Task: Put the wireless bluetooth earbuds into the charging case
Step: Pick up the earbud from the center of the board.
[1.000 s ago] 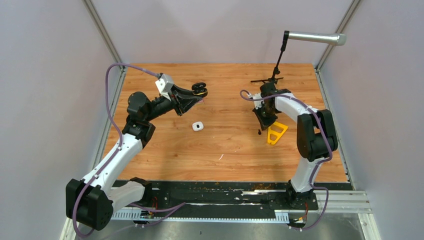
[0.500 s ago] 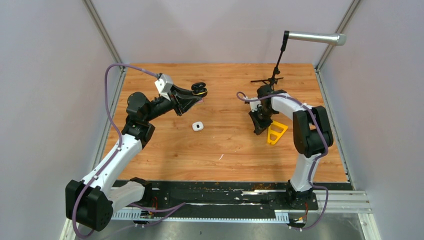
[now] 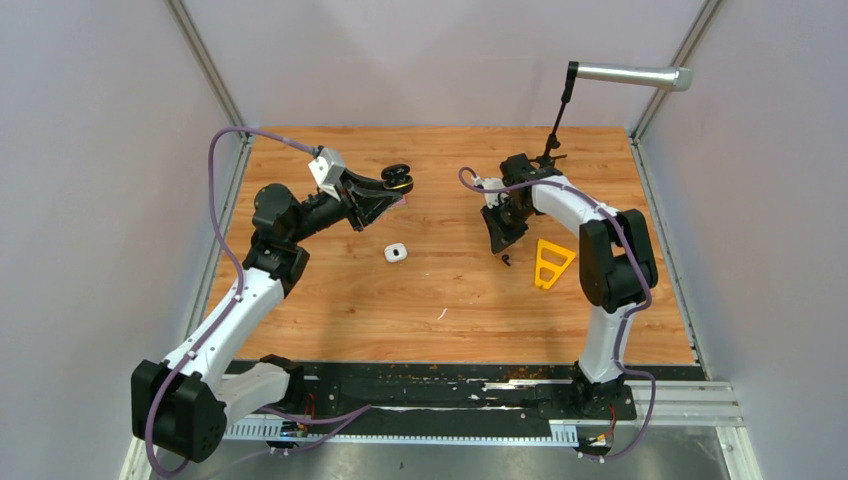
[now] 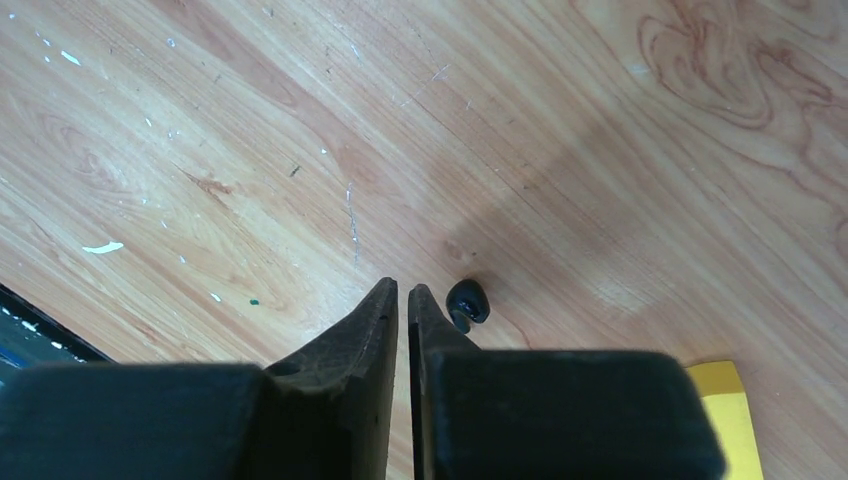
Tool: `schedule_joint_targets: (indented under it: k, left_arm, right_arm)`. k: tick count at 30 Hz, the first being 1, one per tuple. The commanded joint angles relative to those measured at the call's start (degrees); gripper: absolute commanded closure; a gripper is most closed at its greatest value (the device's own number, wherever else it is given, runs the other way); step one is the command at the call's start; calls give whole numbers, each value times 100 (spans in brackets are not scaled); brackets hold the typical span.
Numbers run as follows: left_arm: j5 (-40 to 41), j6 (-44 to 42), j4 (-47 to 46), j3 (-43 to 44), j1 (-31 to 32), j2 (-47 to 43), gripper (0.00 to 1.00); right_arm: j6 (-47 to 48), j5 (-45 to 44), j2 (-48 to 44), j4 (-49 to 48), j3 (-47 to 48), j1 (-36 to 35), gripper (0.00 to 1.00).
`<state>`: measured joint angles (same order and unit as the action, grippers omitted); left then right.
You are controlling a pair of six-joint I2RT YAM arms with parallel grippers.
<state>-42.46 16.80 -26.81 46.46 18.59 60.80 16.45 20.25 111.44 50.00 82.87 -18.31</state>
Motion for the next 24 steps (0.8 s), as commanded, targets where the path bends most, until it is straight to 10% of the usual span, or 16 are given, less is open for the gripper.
schedule_joint_targets:
  k: [1,24]
  left_arm:
    - [45,-21,-187,37,-31,-10,100]
    - [86,-3,-231,-22,-71,-38,100]
  right_arm:
    - [298,0,-265,-65,197,27,84]
    - [101,-903,38,37,27,73,66]
